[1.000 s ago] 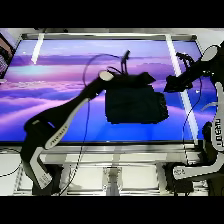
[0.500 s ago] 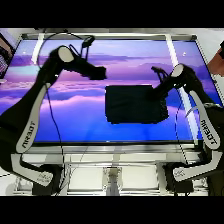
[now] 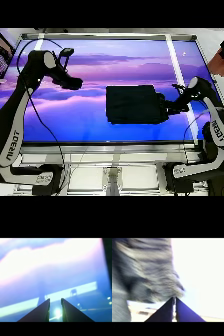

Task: Fold the clothes and pants, and hang the long-sleeved shirts on hangers.

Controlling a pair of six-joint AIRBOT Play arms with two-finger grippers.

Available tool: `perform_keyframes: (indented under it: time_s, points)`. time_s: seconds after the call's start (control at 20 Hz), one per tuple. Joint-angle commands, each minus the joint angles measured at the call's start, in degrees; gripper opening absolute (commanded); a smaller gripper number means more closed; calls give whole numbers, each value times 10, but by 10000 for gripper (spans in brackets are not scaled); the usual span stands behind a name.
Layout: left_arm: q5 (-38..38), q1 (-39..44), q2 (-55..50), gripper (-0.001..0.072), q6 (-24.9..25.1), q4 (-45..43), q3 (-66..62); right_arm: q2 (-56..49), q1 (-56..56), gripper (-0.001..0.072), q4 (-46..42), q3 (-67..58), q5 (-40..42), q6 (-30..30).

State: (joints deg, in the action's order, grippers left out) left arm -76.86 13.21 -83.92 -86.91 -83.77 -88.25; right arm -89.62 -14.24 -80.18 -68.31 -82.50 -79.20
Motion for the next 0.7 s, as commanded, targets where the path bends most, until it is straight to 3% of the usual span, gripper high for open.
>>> perform_keyframes:
  time_s: [0.0, 0.05, 0.1, 0.2, 0.35, 0.65]
  points:
    - [14, -3, 17, 165, -3, -19, 53, 41, -44, 335, 55, 18, 11, 66]
    - [12, -3, 16, 165, -9, -19, 53, 59, -47, 548, 88, 18, 28, 89]
    - [12, -3, 17, 165, -10, -19, 53, 75, -47, 653, 114, 17, 45, 113]
    - [11, -3, 16, 165, -10, -19, 53, 84, -46, 682, 162, 18, 75, 145]
    - [-13, -3, 16, 165, -10, -19, 53, 57, -46, 693, 210, 18, 109, 146]
    - [-14, -3, 15, 164, -10, -19, 53, -21, -34, 694, 221, 18, 161, 137]
